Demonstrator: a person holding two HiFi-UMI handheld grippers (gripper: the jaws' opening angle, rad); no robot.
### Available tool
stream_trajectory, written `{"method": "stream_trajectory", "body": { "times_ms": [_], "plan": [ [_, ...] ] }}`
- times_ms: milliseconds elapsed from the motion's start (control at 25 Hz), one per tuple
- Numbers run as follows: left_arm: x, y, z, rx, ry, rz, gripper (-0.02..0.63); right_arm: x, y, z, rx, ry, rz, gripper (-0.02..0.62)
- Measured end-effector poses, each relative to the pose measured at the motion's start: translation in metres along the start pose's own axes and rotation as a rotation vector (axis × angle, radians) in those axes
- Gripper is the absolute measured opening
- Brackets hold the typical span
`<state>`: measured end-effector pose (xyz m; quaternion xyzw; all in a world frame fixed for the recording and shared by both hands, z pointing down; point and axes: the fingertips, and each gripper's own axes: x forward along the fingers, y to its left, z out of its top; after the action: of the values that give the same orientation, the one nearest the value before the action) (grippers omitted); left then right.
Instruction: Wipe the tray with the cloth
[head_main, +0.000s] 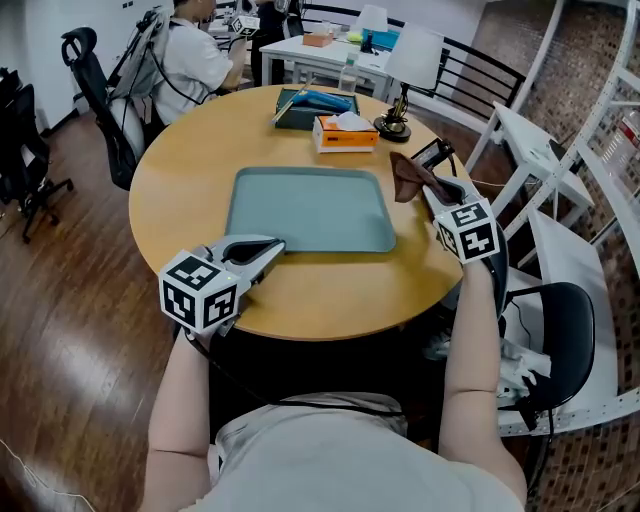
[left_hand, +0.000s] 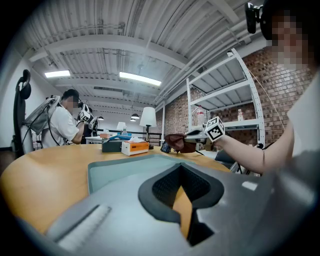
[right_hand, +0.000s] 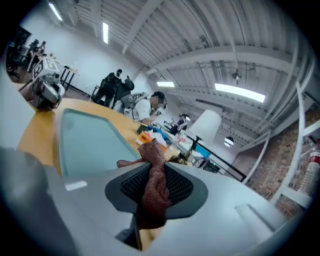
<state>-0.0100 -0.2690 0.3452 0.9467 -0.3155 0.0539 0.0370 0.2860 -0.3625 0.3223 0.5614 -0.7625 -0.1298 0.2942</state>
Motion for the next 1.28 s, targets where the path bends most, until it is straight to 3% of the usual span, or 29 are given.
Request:
{"method": "stream_trajectory", "body": {
  "times_ms": [200, 400, 480, 600, 720, 800, 880, 960, 1080, 1160, 1280],
  "plan": [
    [0.001, 0.002, 0.002, 0.000, -0.004, 0.008, 0.000, 0.021, 0.015, -0.070, 0.005, 0.232, 0.070, 0.077],
    [0.002, 0.002, 0.000, -0.003, -0.003, 0.009, 0.000, 0.034, 0.030, -0.094, 0.028, 0.300, 0.131, 0.078],
    [0.002, 0.002, 0.000, -0.002, -0.002, 0.009, 0.000, 0.031, 0.031, -0.091, 0.040, 0.293, 0.129, 0.104],
    [0.003, 0.003, 0.001, -0.002, 0.000, 0.008, 0.000, 0.010, 0.027, -0.067, 0.031, 0.227, 0.079, 0.201],
    [0.003, 0.003, 0.001, -0.001, 0.004, 0.010, 0.000, -0.022, 0.030, -0.010, 0.046, 0.008, 0.058, 0.200],
    [0.002, 0.003, 0.001, -0.003, 0.005, 0.015, 0.000, -0.046, 0.051, 0.037, 0.133, -0.210, 0.158, 0.151],
    [0.002, 0.004, 0.001, -0.004, 0.003, 0.020, 0.000, -0.063, 0.082, 0.076, 0.265, -0.408, 0.338, 0.065],
    [0.004, 0.005, 0.002, -0.004, 0.000, 0.022, 0.000, -0.070, 0.118, 0.097, 0.365, -0.514, 0.533, 0.018],
    [0.011, 0.001, 0.002, -0.004, 0.004, 0.007, 0.000, -0.062, 0.176, 0.100, 0.370, -0.504, 0.729, 0.002],
    [0.016, -0.005, 0.002, -0.002, 0.008, -0.019, 0.000, -0.054, 0.207, 0.092, 0.331, -0.448, 0.809, 0.002],
    [0.021, -0.011, 0.003, 0.002, 0.009, -0.041, 0.000, -0.051, 0.226, 0.092, 0.353, -0.421, 0.919, 0.002]
  ]
}}
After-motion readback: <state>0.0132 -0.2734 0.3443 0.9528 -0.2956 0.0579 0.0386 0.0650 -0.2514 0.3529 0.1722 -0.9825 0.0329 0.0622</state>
